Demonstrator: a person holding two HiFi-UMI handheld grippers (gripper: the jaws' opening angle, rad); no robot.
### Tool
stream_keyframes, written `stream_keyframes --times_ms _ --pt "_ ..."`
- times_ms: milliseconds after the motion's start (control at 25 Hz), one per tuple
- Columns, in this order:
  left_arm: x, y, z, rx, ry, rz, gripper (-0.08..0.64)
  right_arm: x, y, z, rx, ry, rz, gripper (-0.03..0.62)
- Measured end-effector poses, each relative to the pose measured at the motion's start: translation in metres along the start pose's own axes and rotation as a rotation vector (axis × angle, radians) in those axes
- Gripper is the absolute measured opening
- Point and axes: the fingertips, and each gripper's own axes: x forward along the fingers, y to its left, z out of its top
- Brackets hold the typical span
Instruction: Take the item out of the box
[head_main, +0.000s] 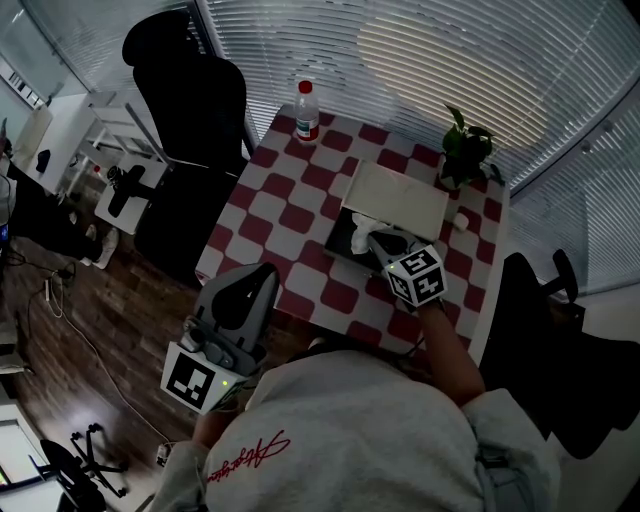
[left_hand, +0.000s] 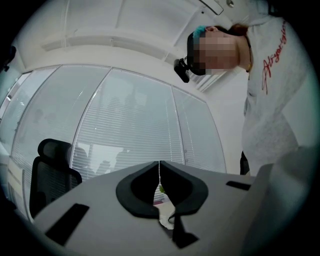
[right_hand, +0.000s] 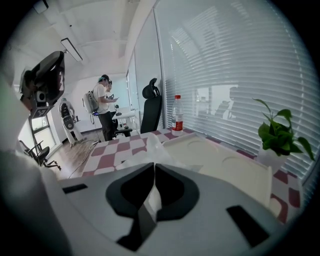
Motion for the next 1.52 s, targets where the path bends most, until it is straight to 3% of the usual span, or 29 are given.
stream_keyframes --times_ms 1520 --pt "0.01 0.0 -0.002 -0.008 -0.005 -0.035 0.017 -0.027 -0.004 0.026 0.043 -0.158 -0.036 0.017"
